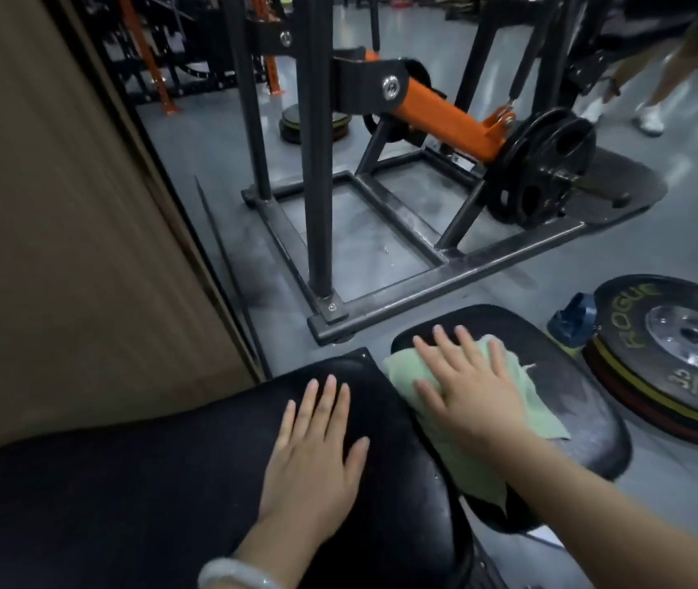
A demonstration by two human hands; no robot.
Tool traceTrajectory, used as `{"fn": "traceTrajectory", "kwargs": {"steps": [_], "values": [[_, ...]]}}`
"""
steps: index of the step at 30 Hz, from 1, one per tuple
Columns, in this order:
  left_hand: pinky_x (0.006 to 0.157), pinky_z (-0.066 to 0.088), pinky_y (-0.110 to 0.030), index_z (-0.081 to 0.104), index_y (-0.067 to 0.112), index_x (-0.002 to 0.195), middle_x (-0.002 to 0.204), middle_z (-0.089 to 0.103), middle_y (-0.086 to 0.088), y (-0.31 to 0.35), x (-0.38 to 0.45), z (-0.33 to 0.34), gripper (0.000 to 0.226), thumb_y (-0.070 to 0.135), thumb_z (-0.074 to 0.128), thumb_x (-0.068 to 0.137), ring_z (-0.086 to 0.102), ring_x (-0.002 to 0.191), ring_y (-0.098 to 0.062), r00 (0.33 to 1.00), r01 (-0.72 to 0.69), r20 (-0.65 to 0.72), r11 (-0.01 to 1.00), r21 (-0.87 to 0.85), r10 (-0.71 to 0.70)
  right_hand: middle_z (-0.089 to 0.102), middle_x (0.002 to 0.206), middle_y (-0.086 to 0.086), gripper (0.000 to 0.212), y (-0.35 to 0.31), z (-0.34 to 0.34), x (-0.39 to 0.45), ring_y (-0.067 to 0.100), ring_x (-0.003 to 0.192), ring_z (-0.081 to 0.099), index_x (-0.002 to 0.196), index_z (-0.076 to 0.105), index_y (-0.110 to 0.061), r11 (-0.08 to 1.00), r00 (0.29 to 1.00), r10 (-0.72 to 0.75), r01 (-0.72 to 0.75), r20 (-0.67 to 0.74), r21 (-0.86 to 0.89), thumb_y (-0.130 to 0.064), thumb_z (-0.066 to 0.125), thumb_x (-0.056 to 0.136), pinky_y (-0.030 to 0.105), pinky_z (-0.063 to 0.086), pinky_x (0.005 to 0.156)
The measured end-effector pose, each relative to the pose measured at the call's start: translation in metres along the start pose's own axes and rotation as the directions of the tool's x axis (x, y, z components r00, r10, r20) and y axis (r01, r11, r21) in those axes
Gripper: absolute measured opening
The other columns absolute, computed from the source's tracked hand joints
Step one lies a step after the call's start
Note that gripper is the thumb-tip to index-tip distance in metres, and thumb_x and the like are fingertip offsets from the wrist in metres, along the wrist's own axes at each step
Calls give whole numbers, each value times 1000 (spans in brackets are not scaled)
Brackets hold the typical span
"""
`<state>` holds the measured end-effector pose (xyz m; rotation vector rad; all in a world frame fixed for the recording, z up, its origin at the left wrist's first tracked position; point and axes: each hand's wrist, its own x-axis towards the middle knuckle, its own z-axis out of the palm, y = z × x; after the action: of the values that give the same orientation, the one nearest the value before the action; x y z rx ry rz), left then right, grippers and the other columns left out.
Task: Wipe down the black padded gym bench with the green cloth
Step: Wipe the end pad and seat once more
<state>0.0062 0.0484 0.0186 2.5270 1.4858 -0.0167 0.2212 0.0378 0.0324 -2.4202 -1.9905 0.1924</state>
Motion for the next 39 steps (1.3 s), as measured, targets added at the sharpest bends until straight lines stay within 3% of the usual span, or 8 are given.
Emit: {"fn": "traceTrajectory", "kwargs": {"steps": [6, 14, 20, 24, 28, 32, 36, 39], "values": [[112, -23, -29, -27, 26, 138, 149, -31, 10, 2, -5, -2, 72, 56, -21, 74, -32, 138, -9, 994, -13, -113, 999, -41, 8, -18, 159, -8, 74, 11, -2, -54, 28, 144, -23, 147, -17, -45, 927, 925, 376, -375, 51, -24, -77, -4, 82, 61, -11, 110], [113, 6, -33, 24, 14, 149, 157, 20, -1, -13, -32, 4, 68, 52, 11, 94, 13, 145, -15, 996, 5, -91, 998, -59, -11, 17, 155, -11, 65, -10, 1, 5, -2, 138, 0, 149, 30, -25, 957, 973, -201, 220, -116, 188, -54, 11, 95, 28, -6, 116], [108, 21, -34, 42, 11, 143, 151, 36, -2, -43, -80, 12, 65, 49, 9, 101, 30, 141, -16, 995, 14, -102, 998, -62, -20, 66, 110, -17, 38, -62, -22, 11, 11, 110, 56, 112, 67, -30, 503, 993, -13, -95, 117, 859, -49, 37, 100, 24, 42, 93], [115, -1, -22, 7, 15, 151, 159, 1, 3, -54, -89, 3, 73, 60, -3, 94, -3, 145, -2, 968, -3, -241, 957, -291, -70, 13, 151, -26, 72, -110, 5, -12, 1, 145, -2, 145, 27, -42, 867, 939, -345, 315, 7, 386, -61, -5, 83, 28, -9, 117], [113, -8, -13, 2, 22, 146, 155, -3, 16, -76, -103, -5, 78, 73, -1, 87, -10, 141, 8, 887, 64, -347, 826, -560, -304, 2, 161, -10, 99, -190, 18, -35, 13, 145, -18, 152, 12, -36, 883, 912, -411, 404, -24, 241, -68, -32, 69, 43, -19, 113], [113, -6, -12, 1, 33, 145, 148, -7, 33, -106, -128, -31, 71, 67, 6, 82, -10, 136, 18, 753, 207, -312, 658, -724, -580, -4, 159, -12, 84, -258, 22, -57, 5, 143, -20, 153, 8, -30, 760, 865, -501, 424, 28, 494, -52, -15, 74, 33, -21, 114], [118, 1, -29, 12, 19, 148, 157, 6, 7, -121, -129, -36, 65, 45, 24, 89, -3, 144, -2, 796, 282, -377, 841, -461, -473, 11, 151, -17, 58, -243, 4, -59, -6, 142, 2, 147, 30, -27, 479, 936, -319, 294, -148, 827, -30, 22, 90, 18, -4, 116], [116, 14, -39, 52, 20, 136, 149, 40, 1, -98, -100, -28, 51, 30, 38, 88, 26, 142, -15, 928, 232, -254, 956, -180, -273, 30, 153, -3, 55, -182, 20, -51, 12, 144, 20, 143, 44, -20, 862, 927, -106, 266, -359, 432, -29, 29, 91, 40, 10, 117]]}}
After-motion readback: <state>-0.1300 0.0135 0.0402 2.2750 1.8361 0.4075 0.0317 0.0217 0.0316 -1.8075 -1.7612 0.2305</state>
